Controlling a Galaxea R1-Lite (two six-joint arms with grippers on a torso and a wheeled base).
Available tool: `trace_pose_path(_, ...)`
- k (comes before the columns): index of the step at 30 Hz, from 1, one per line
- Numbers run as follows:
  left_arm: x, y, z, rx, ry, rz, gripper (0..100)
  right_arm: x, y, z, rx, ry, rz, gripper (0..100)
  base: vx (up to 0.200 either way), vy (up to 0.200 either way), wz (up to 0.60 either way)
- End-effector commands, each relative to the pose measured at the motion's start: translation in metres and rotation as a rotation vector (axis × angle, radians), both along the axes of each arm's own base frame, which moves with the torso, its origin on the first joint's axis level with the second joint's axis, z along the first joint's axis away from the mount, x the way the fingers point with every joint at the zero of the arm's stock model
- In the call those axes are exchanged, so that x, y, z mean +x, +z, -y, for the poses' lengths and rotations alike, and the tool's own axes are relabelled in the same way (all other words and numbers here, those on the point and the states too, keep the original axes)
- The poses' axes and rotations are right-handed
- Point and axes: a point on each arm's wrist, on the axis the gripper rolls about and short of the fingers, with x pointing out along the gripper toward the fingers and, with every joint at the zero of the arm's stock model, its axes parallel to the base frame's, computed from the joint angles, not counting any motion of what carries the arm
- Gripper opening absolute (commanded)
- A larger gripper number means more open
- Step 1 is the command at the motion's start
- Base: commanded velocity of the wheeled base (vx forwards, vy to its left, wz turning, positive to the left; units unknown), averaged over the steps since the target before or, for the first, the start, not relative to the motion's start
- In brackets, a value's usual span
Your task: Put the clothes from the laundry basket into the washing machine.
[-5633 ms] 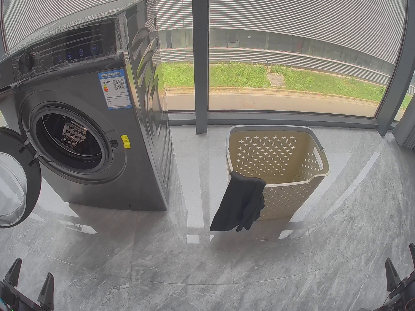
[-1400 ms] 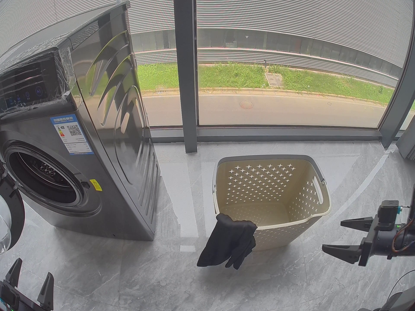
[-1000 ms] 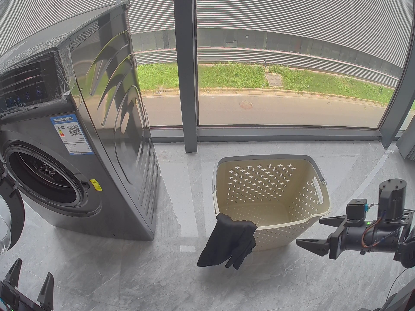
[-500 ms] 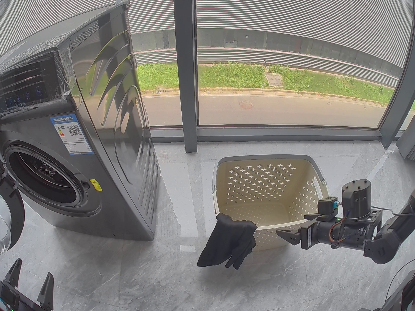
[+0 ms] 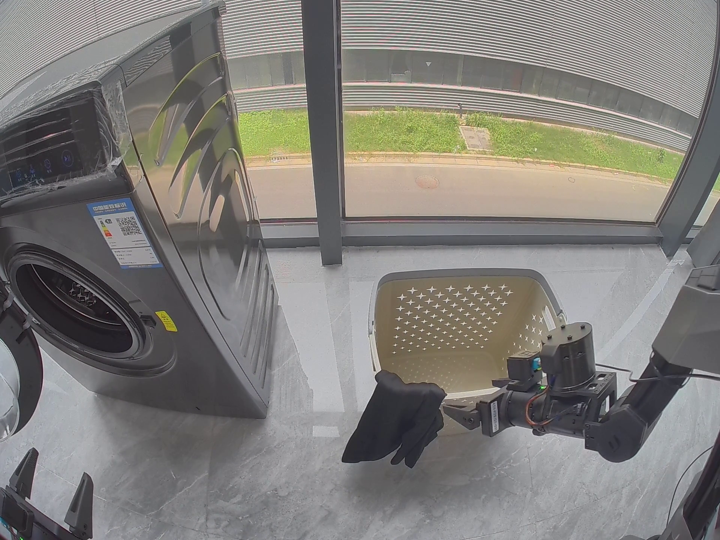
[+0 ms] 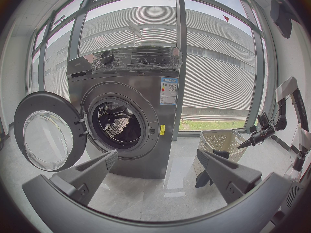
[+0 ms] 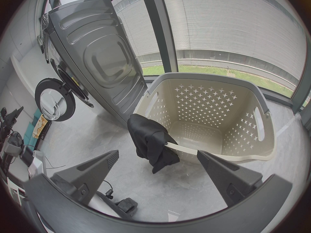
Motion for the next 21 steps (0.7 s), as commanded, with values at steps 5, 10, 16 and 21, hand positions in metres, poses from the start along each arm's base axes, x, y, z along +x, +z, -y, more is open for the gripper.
trace_pose_path(5,0.000,-0.005,0.000,0.000,0.001,0.000,100,0.018,-0.046,-0.016,-0.024,0.023,-0.034,100,0.000,0.000,0.00)
trace_pose_path(10,0.000,-0.005,0.000,0.000,0.001,0.000,100,0.028,-0.052,-0.022,-0.009,0.035,-0.004,100,0.000,0.000,0.00)
trace_pose_path(16,0.000,-0.005,0.000,0.000,0.000,0.000,100,0.035,-0.057,-0.026,-0.015,0.053,0.011,100,0.000,0.000,0.00)
trace_pose_path(21,0.000,-0.005,0.000,0.000,0.001,0.000,100,0.040,-0.062,-0.029,-0.015,0.054,0.014,100,0.000,0.000,0.00)
